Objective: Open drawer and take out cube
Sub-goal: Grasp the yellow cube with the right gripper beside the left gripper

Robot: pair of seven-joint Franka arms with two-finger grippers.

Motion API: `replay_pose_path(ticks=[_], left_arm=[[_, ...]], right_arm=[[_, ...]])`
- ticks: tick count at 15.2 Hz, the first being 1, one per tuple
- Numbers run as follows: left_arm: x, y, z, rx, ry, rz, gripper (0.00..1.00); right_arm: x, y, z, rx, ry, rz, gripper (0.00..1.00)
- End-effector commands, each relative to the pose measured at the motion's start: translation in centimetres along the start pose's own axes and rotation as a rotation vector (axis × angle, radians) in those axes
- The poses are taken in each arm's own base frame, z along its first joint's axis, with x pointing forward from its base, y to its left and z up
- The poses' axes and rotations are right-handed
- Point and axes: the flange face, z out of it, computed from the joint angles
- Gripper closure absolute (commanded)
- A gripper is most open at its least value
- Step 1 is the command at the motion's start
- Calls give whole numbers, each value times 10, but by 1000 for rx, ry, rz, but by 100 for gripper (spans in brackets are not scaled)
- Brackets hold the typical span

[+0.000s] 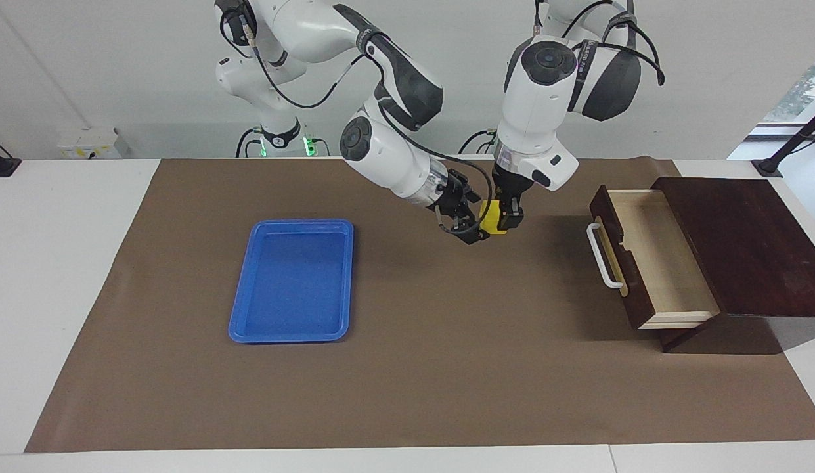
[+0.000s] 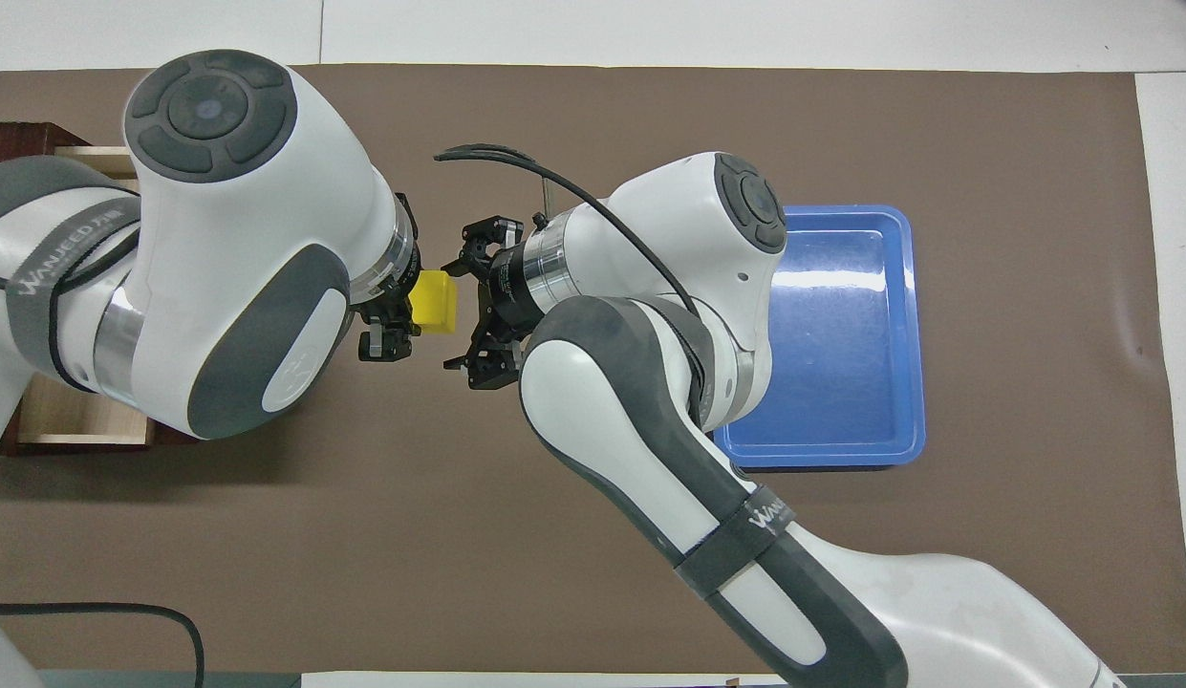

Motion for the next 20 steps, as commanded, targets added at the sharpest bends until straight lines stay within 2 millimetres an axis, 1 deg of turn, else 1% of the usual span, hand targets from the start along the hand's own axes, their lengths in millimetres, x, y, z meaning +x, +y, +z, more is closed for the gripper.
replay_pose_path(ticks=[1,4,8,13,15,17,20], left_arm=[[-2,0,-3,-5,21,-10,100],[-4,-2,-4,-5,22,-5,100],[-5,-2,-4,-5,21,-4,100],[-5,-2,-3,-4,22,-4,100],[-5,-2,-4,-5,21,-4,100],[-5,-2,-3,-4,22,-4,100],[-5,-2,-4,-5,21,-4,100]], right_arm=[[-3,1,-4,-7,6,8,0],[-8,4,-3,-4,2,22,0],[-10,9,-7,-9,3,44,0],[-17,11,-17,14,-7,52,0],[-13,14,-12,25,1,52,0],[-12,24,0,43,7,47,0],[-11,28,3,39,12,40,0]])
